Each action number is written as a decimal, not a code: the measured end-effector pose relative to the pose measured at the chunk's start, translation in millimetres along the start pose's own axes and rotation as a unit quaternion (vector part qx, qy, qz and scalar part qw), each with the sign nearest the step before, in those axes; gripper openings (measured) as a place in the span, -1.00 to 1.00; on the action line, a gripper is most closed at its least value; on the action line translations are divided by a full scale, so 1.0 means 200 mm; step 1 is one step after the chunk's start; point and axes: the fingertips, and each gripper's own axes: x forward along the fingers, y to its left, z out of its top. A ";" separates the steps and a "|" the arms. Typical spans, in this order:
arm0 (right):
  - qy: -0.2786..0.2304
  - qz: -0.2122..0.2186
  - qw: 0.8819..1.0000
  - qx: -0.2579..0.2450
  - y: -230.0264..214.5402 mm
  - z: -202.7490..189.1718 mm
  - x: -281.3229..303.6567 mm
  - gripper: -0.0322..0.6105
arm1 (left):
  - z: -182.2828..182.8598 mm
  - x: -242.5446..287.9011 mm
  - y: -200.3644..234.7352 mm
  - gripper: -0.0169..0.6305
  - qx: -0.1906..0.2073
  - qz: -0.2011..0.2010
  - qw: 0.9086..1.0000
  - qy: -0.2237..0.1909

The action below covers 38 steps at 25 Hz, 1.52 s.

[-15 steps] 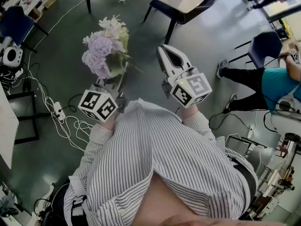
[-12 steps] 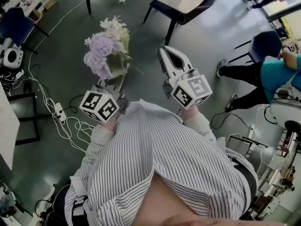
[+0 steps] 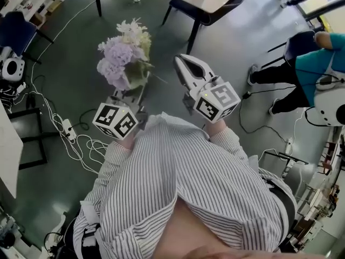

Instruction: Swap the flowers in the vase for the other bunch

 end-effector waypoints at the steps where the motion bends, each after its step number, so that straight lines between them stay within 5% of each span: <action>1: 0.004 0.004 1.000 0.003 0.01 -0.02 0.01 -0.85 | -0.01 0.00 0.01 -0.80 0.001 -0.002 1.000 0.005; 20: 0.039 0.004 0.999 0.034 0.06 -0.22 0.23 -0.85 | 0.01 -0.02 0.32 -0.80 0.011 -0.014 0.999 0.050; 27: 0.050 0.000 0.997 0.051 -0.17 -0.24 0.33 -0.85 | 0.00 0.19 0.40 -0.80 0.001 -0.011 0.999 0.050; 38: 0.021 -0.011 1.000 0.005 -0.64 -0.01 0.67 -0.85 | 0.13 0.66 0.66 -0.80 0.011 0.008 1.000 0.024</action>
